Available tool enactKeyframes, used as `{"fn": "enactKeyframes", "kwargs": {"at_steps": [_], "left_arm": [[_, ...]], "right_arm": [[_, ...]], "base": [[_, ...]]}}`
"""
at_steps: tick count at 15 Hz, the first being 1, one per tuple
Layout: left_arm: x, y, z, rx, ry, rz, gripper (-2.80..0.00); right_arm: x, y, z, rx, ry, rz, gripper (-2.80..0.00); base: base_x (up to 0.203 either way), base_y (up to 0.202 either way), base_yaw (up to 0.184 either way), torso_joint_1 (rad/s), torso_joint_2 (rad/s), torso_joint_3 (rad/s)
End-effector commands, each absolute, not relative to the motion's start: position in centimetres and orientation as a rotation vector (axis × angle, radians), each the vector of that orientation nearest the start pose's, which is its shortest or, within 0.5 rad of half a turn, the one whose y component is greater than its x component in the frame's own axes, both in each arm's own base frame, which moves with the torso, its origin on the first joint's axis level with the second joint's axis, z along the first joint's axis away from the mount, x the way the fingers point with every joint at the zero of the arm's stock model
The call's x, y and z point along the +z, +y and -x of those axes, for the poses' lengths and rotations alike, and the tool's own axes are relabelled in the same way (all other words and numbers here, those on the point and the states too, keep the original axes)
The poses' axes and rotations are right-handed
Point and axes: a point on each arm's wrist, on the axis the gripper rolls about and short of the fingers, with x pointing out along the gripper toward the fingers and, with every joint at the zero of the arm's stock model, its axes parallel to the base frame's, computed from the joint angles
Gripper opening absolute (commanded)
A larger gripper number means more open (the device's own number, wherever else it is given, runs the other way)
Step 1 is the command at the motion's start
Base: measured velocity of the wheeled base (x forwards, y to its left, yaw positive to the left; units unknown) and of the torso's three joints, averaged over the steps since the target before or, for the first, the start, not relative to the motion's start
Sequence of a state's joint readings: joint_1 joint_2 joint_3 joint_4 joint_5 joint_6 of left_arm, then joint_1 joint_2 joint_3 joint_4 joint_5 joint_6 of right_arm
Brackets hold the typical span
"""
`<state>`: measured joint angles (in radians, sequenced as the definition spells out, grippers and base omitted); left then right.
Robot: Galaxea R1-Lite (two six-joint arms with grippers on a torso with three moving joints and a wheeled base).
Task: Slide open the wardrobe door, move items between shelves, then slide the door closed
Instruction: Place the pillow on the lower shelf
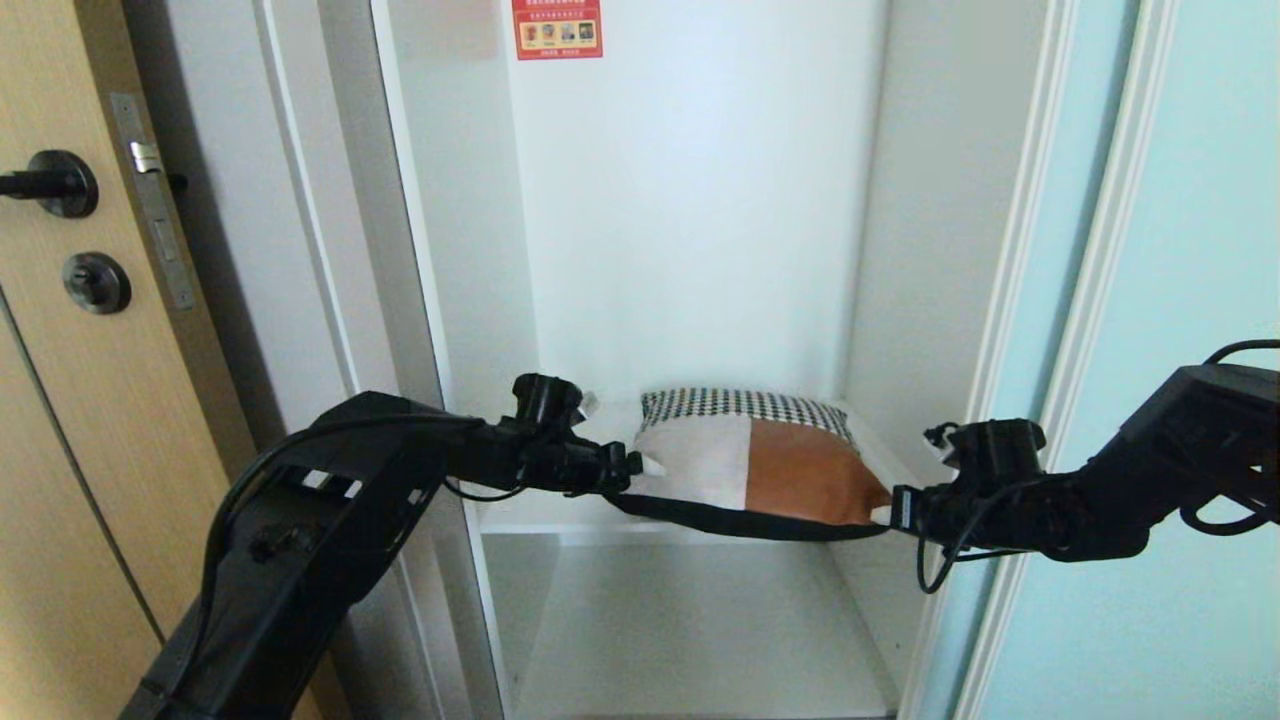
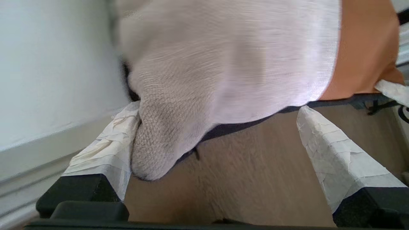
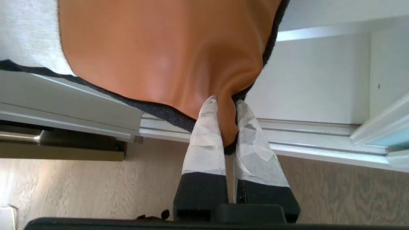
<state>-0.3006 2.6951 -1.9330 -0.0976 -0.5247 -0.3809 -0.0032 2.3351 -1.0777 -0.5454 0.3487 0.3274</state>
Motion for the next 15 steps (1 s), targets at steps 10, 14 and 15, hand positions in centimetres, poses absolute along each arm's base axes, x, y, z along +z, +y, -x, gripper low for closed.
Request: {"fn": "enactKeyframes", "kwargs": {"at_steps": [10, 14, 15], "left_arm": [[-1.01, -17.41, -50.13, -0.598, 0.799, 0.390, -2.80], [-0.95, -17.33, -50.34, -0.602, 0.774, 0.392, -2.80], [-0.91, -17.31, -50.36, -0.603, 0.770, 0.392, -2.80]], "right_arm": [[0.46, 0.70, -40.65, 0.236, 0.768, -0.445, -2.80], [0.20, 0.70, -40.68, 0.237, 0.774, -0.445, -2.80], [0.18, 0.70, -40.72, 0.237, 0.773, -0.445, -2.80]], "base": [[0.000, 0.000, 0.000, 0.000, 0.00, 0.000], [0.000, 0.000, 0.000, 0.000, 0.00, 0.000], [0.000, 0.000, 0.000, 0.000, 0.00, 0.000]]}}
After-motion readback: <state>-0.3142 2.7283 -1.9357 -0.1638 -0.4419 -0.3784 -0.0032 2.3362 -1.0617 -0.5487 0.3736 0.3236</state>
